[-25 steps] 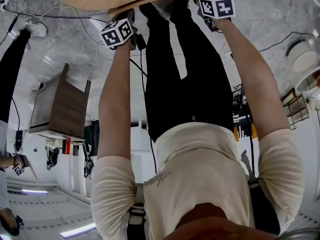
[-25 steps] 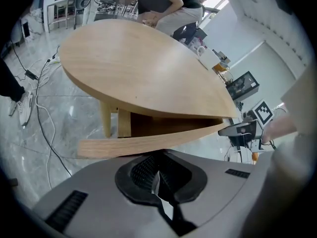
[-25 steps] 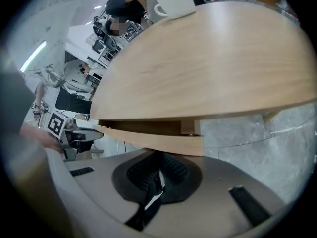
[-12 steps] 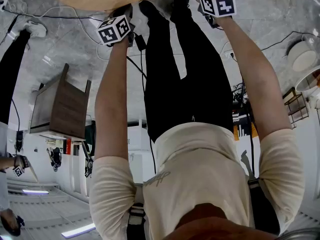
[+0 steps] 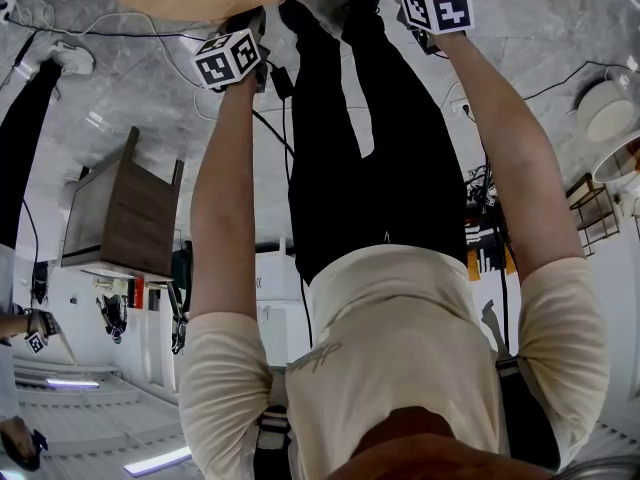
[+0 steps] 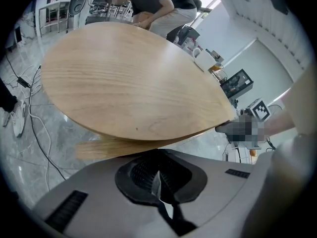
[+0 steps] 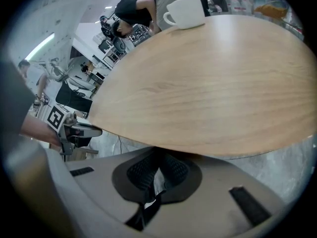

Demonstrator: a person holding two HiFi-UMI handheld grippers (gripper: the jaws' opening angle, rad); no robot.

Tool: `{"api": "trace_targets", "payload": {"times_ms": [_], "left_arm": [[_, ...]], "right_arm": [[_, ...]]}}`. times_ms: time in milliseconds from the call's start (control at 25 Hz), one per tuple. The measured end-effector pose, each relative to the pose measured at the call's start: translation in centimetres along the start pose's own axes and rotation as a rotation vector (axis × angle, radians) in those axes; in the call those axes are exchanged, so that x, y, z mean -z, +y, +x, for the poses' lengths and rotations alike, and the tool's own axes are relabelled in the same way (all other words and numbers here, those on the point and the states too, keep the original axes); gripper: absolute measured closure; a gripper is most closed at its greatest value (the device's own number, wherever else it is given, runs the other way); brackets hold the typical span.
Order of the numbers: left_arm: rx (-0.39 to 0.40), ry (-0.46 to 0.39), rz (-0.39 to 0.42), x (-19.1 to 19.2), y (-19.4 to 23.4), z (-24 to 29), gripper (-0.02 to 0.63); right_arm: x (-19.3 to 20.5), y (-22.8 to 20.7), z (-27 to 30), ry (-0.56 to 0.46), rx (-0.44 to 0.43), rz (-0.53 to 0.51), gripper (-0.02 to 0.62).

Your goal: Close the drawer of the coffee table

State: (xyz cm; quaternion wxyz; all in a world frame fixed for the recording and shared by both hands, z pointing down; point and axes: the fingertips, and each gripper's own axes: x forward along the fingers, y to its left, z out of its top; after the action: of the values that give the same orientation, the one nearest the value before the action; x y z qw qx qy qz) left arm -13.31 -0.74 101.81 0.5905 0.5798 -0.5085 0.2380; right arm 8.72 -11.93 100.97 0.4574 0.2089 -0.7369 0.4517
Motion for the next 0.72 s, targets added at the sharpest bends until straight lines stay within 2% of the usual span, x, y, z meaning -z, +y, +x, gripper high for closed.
{"api": "trace_targets", "payload": {"times_ms": [80, 160, 280, 520, 720], "left_arm": [[0.030, 0.003, -0.030, -0.1, -0.3, 0.1, 0.601], [0.055, 0.024, -0.095, 0.4, -0.8, 0.1, 0.601], [0.057, 0.038, -0.160, 1.9, -1.5, -0.6, 0.601], [0.108, 0.045, -0.096, 3.9, -5.5, -4.0, 0.601], [0.110, 0.020, -0.055, 3.3, -8.0, -9.3, 0.601]], "right_arm": [[-0.2, 0.1, 0.0, -0.003, -0.018, 0.029, 0.600], [-0.4, 0.3, -0.2, -0.002, -0.035, 0.053, 0.600], [-0.2, 0.6, -1.2, 0.010, -0.029, 0.035, 0.600], [2.1, 1.4, -5.4, 0.038, 0.020, 0.013, 0.600], [4.5, 3.6, -11.3, 0.027, 0.061, 0.061, 0.600]]}}
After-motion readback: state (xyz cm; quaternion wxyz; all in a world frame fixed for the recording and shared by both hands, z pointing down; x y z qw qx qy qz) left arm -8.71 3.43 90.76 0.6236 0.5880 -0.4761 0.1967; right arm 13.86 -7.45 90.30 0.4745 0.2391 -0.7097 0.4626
